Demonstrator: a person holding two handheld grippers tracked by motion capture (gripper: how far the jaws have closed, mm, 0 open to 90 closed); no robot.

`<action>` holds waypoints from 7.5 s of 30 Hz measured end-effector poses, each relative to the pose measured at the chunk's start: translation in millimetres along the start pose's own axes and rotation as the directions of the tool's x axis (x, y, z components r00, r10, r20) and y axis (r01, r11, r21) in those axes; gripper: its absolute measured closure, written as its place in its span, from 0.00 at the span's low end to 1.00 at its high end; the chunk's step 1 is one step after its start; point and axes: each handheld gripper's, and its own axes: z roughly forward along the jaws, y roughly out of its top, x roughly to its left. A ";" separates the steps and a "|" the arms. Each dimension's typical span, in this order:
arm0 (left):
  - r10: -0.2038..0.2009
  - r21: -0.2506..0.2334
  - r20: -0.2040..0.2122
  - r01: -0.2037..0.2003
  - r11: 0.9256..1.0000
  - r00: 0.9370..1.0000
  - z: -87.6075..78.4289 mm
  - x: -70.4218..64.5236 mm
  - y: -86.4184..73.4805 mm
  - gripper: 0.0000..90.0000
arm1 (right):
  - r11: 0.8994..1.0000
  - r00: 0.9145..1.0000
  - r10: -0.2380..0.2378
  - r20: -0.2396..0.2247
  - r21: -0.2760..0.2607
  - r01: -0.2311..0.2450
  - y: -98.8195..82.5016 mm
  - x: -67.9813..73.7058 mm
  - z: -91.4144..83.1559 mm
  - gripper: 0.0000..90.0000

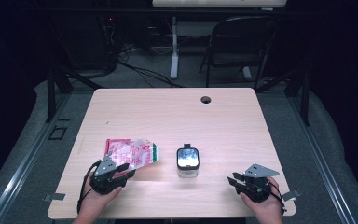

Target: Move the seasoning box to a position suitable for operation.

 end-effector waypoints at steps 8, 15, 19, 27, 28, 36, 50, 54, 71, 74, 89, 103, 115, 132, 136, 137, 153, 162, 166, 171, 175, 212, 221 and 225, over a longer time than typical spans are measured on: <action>-0.015 0.022 -0.030 0.016 1.000 0.999 1.5 -0.6 -0.1 0.65 | 1.000 1.000 0.012 -0.004 -0.003 -0.012 -0.7 -7.5 -1.4 0.76; -0.024 -0.022 -0.027 0.024 0.999 0.999 -9.8 -0.7 -3.9 0.60 | 1.000 1.000 0.002 0.003 -0.029 -0.002 6.3 -6.9 0.9 0.73; -0.059 -0.045 -0.039 0.057 0.997 0.997 -20.6 -1.8 -7.5 0.58 | 0.999 1.000 -0.013 0.006 -0.029 0.013 10.7 -3.5 2.9 0.73; -0.109 -0.049 -0.028 0.108 0.993 0.994 -29.8 3.2 -15.9 0.70 | 1.000 0.999 -0.004 -0.035 -0.018 0.003 26.5 -0.8 19.3 0.82; -0.108 -0.058 -0.023 0.106 0.993 0.994 -30.9 4.0 -16.4 0.70 | 1.000 0.999 -0.004 -0.035 -0.018 0.003 26.5 -0.8 19.3 0.82; -0.123 -0.084 -0.056 0.118 0.989 0.991 -38.2 5.1 -20.4 0.80 | 1.000 0.998 0.009 -0.064 -0.013 -0.010 47.1 -0.2 42.9 0.93; -0.132 -0.082 -0.093 0.125 0.989 0.987 -37.0 4.5 -20.9 0.90 | 1.000 0.991 -0.030 -0.130 -0.005 0.029 81.8 -0.7 82.4 1.00; -0.127 -0.069 -0.084 0.121 0.990 0.988 -35.0 2.4 -19.9 0.94 | 1.000 0.987 -0.018 -0.159 -0.018 0.015 91.0 -2.5 91.3 1.00; -0.072 -0.053 -0.057 0.069 0.996 0.996 -29.9 -6.7 -15.4 1.00 | 0.999 0.981 -0.029 -0.192 -0.039 0.022 125.4 6.3 95.3 1.00; -0.074 -0.055 -0.052 0.071 0.996 0.996 -28.8 -7.2 -15.2 1.00 | 0.999 0.979 -0.033 -0.202 -0.021 0.029 129.0 8.2 96.9 0.99; -0.057 -0.056 -0.054 0.053 0.997 0.997 -27.7 -12.1 -13.3 1.00 | 0.992 0.979 -0.114 -0.172 0.030 0.120 125.7 21.0 85.3 1.00; 0.049 -0.021 -0.036 -0.050 0.999 0.998 -4.1 -38.8 3.3 0.99 | 0.993 0.974 -0.117 -0.196 0.007 0.120 92.6 35.1 50.4 1.00; 0.042 0.002 -0.018 -0.042 0.999 0.999 1.2 -40.0 -1.0 0.97 | 0.993 0.984 -0.115 -0.135 -0.034 0.111 58.4 24.9 41.9 0.81; 0.024 0.006 -0.031 -0.024 1.000 0.999 -5.2 -37.2 -10.5 0.93 | 0.988 0.981 -0.124 -0.147 0.068 0.135 44.3 19.3 94.0 0.78; 0.025 -0.001 -0.024 -0.025 1.000 0.999 -6.0 -37.0 -10.3 0.93 | 0.985 0.977 -0.143 -0.157 0.070 0.156 45.2 21.8 91.2 0.88; 0.019 -0.003 -0.021 -0.020 1.000 1.000 -5.7 -37.5 -10.2 0.93 | 0.982 0.976 -0.159 -0.150 0.081 0.173 45.5 23.3 89.4 0.88; 0.053 -0.007 0.044 -0.053 0.999 0.998 8.7 -41.0 1.1 0.89 | 0.970 0.962 -0.199 -0.186 0.105 0.220 29.8 53.0 62.5 0.83; 0.047 -0.005 0.065 -0.047 0.999 0.997 9.5 -42.3 2.1 0.84 | 0.985 0.972 -0.144 -0.186 0.071 0.160 26.2 52.9 49.2 0.75; 0.035 -0.012 0.062 -0.034 0.999 0.997 7.1 -40.2 1.5 0.82 | 0.992 0.976 -0.109 -0.187 0.049 0.120 23.5 51.3 34.6 0.71; 0.018 -0.027 0.049 -0.017 0.999 0.999 5.7 -39.3 0.9 0.79 | 0.994 0.980 -0.097 -0.176 0.040 0.105 22.2 53.2 21.8 0.68; 0.026 -0.035 0.039 -0.025 0.999 0.999 5.0 -39.5 2.2 0.78 | 0.995 0.984 -0.079 -0.160 0.041 0.086 25.7 54.4 20.6 0.68; 0.050 -0.014 0.201 -0.048 0.999 0.978 38.2 -63.1 64.8 0.96 | 1.000 0.988 0.020 -0.153 0.010 -0.018 82.6 68.9 19.6 0.99; 0.050 0.024 0.259 -0.058 0.998 0.965 34.1 -73.3 53.2 1.00 | 1.000 0.987 0.019 -0.158 0.012 -0.017 77.1 71.0 19.0 0.99; 0.067 0.042 0.283 -0.082 0.996 0.957 36.6 -79.8 48.8 1.00 | 0.999 0.986 0.035 -0.164 0.015 -0.033 73.1 70.4 21.0 0.99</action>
